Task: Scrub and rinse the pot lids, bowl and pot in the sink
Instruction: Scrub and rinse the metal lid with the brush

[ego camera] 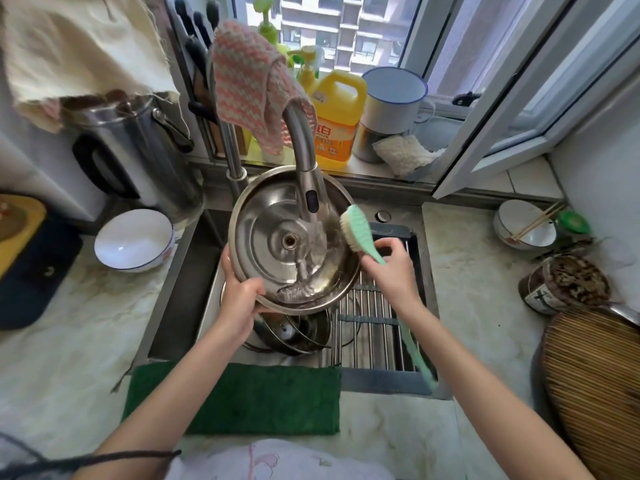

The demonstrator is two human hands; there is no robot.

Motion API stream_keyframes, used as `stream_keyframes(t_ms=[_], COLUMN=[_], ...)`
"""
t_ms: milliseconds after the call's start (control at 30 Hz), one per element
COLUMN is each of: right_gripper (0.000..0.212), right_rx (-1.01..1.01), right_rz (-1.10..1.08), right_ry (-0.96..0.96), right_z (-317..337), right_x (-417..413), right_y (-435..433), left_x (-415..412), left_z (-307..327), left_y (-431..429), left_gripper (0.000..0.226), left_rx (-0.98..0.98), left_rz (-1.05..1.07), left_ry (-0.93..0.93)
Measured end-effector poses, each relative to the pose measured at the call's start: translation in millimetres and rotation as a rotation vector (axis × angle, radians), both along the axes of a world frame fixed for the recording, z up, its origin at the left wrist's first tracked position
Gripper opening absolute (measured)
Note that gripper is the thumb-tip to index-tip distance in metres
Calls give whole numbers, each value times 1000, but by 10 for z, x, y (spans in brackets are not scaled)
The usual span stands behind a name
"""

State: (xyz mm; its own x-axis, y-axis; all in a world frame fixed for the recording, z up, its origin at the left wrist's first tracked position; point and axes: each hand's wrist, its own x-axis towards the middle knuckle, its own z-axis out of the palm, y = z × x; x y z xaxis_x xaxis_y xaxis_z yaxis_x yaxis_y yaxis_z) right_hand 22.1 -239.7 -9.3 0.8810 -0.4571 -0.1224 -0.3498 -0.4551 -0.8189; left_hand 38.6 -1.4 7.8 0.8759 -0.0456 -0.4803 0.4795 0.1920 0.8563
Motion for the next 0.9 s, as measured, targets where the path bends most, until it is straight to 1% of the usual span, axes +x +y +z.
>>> stream_keyframes(t_ms=[67, 133, 167, 233, 300, 333, 400, 433, 467, 500, 533, 567, 600, 633, 667, 700, 767, 800, 833, 867, 900], right_gripper=[29, 33, 35, 29, 25, 21, 7, 4, 5, 6, 7, 9, 9, 9, 9, 13, 20, 22, 24, 26, 26], right_rx=[118, 286, 368, 540, 689, 715, 646, 599, 554, 517, 457, 375, 276, 182, 95, 21, -129, -208, -262, -295, -321], right_rz=[-177, -211, -187, -159, -164, -154, -150, -177, -223, -277, -319, -334, -331, -322, -311, -302, -273, -254, -234, -219, -203], right_ry=[-132, -156, -133, -62, 25, 54, 67, 54, 41, 18, -16, -50, -64, -67, -68, -76, -104, -110, -104, -94, -75], right_z=[-65, -98, -107, -126, -112, -82, -2, 29, 69, 111, 153, 200, 250, 311, 371, 437, 534, 569, 593, 612, 622], right_x=[-6, -12, -16, -12, -9, -17, -24, -18, -10, 1, 8, 25, 21, 29, 34, 35, 32, 29, 23, 22, 17], right_y=[-14, 4, 22, 31, 8, -4, -34, -49, -59, -61, -58, -55, -47, -42, -40, -32, -44, -60, -87, -125, -163], left_x=[-11, -43, -67, -101, -93, -65, 24, 73, 116, 154, 179, 185, 168, 165, 170, 178, 243, 321, 426, 563, 708], left_z=[-31, -9, 27, 97, 111, 94, 35, -9, -58, -114, -157, -208, -271, -330, -388, -436, -515, -553, -588, -619, -620], left_y=[-19, -78, -119, -199, -232, -224, -209, -214, -231, -258, -298, -346, -415, -500, -590, -657, -714, -696, -659, -621, -586], left_gripper=[95, 84, 72, 55, 47, 45, 44, 46, 51, 64, 80, 90, 91, 87, 78, 70, 61, 59, 59, 59, 60], left_rx=[-2, -39, -67, -116, -142, -143, -104, -43, 75, 275, 522, 755, 926, 1025, 1080, 1116, 1113, 1099, 1128, 1222, 1368], left_rz=[-11, -12, -24, -55, -68, -78, -133, -157, -166, -157, -147, -152, -196, -292, -455, -666, -1077, -1221, -1326, -1397, -1431], left_ry=[-7, -7, -10, -6, 15, 32, 46, 26, -22, -101, -204, -342, -504, -648, -742, -810, -906, -965, -1044, -1132, -1193])
